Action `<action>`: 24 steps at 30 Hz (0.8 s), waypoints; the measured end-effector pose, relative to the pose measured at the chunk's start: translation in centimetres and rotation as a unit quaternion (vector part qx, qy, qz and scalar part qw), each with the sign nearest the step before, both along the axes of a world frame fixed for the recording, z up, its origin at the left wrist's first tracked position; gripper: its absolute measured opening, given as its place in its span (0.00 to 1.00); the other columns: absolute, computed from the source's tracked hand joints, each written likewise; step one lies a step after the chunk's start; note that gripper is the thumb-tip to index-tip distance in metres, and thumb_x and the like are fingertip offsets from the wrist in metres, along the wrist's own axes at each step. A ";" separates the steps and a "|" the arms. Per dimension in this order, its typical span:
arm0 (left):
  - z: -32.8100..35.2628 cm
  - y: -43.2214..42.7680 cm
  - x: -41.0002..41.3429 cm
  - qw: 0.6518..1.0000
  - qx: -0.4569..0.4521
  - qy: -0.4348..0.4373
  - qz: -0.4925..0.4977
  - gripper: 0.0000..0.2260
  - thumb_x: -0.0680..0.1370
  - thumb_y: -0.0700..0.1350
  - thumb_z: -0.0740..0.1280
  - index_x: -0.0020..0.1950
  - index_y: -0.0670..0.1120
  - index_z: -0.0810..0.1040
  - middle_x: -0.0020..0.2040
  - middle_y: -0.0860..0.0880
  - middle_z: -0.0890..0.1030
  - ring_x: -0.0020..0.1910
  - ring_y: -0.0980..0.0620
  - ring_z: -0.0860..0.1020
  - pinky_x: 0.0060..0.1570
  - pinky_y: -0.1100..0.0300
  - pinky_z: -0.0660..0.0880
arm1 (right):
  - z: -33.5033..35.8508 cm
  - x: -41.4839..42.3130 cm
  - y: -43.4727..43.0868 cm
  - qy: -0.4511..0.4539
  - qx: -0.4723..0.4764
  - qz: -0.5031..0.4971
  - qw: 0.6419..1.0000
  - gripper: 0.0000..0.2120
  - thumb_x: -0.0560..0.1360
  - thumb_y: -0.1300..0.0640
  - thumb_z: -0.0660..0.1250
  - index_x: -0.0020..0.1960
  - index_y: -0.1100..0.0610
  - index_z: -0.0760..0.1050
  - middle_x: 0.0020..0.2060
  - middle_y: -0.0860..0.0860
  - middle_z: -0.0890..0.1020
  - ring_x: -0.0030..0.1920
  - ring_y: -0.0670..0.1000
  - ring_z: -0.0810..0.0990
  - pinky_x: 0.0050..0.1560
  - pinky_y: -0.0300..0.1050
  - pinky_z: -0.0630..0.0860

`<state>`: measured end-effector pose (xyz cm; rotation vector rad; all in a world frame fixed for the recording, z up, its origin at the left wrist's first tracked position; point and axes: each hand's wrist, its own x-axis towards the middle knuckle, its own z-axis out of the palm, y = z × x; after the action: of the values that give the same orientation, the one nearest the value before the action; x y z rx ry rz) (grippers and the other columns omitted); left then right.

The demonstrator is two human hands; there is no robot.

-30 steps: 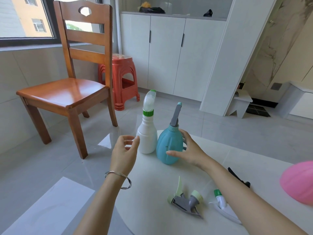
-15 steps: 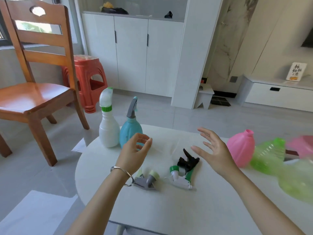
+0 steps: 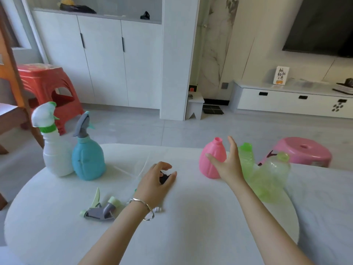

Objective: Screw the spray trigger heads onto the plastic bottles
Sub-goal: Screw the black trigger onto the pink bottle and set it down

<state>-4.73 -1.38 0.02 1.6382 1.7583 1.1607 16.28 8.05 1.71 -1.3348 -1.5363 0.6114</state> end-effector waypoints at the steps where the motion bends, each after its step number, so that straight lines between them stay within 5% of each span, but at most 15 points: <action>1: -0.1 0.1 0.1 1.000 0.000 0.000 0.001 0.11 0.76 0.53 0.65 0.56 0.52 0.75 0.55 0.56 0.77 0.50 0.61 0.75 0.48 0.66 0.69 | -0.2 -0.1 0.4 0.008 -0.007 0.004 1.000 0.44 0.68 0.57 0.75 0.75 0.57 0.53 0.74 0.54 0.60 0.73 0.52 0.60 0.67 0.38 0.56; 6: -0.4 0.7 -0.5 1.000 -0.003 0.006 0.005 0.12 0.76 0.52 0.66 0.58 0.52 0.74 0.56 0.55 0.76 0.52 0.56 0.76 0.52 0.61 0.73 | -1.1 -0.6 1.5 -0.005 -0.002 -0.017 1.000 0.39 0.66 0.59 0.76 0.72 0.60 0.59 0.66 0.58 0.67 0.68 0.57 0.65 0.68 0.46 0.60; 9: -0.4 0.8 -1.0 1.000 -0.010 0.014 0.007 0.13 0.76 0.53 0.66 0.59 0.52 0.73 0.57 0.55 0.76 0.53 0.55 0.76 0.54 0.60 0.74 | -1.5 -0.9 1.7 -0.051 0.010 -0.016 0.999 0.31 0.63 0.61 0.77 0.64 0.57 0.69 0.61 0.57 0.65 0.64 0.57 0.64 0.60 0.36 0.58; 14: -0.2 0.8 -1.3 1.000 -0.011 0.007 0.007 0.15 0.75 0.54 0.65 0.60 0.52 0.72 0.58 0.55 0.75 0.54 0.55 0.75 0.56 0.58 0.74 | -2.3 -1.3 1.8 -0.038 -0.027 -0.007 0.999 0.36 0.61 0.57 0.79 0.61 0.57 0.61 0.57 0.51 0.67 0.60 0.56 0.69 0.53 0.41 0.64; 18: 0.0 0.5 -1.3 1.000 -0.008 0.006 0.001 0.17 0.74 0.55 0.67 0.61 0.53 0.71 0.59 0.56 0.75 0.54 0.56 0.75 0.56 0.58 0.74 | -2.3 -1.5 0.9 -0.027 -0.079 0.000 0.997 0.37 0.61 0.53 0.79 0.65 0.52 0.64 0.61 0.52 0.74 0.59 0.55 0.74 0.53 0.43 0.67; 22: -0.2 0.2 -1.1 0.999 -0.014 -0.011 -0.047 0.32 0.68 0.59 0.73 0.68 0.55 0.64 0.64 0.58 0.70 0.57 0.57 0.72 0.57 0.61 0.70 | -0.1 -4.1 -1.4 0.072 -0.112 0.056 0.990 0.34 0.63 0.50 0.78 0.65 0.50 0.66 0.57 0.49 0.77 0.54 0.49 0.77 0.52 0.41 0.74; 24: 0.1 0.0 -1.1 0.998 -0.001 0.001 -0.065 0.43 0.63 0.61 0.75 0.72 0.56 0.58 0.66 0.58 0.66 0.61 0.56 0.71 0.59 0.57 0.72 | 1.4 -6.0 -2.6 0.116 -0.115 0.126 0.979 0.33 0.63 0.49 0.77 0.64 0.49 0.68 0.55 0.47 0.79 0.51 0.43 0.79 0.44 0.32 0.75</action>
<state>-5.85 -1.37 0.11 1.7256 1.6265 1.0968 10.33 5.43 3.13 -1.1942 -1.4856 1.0940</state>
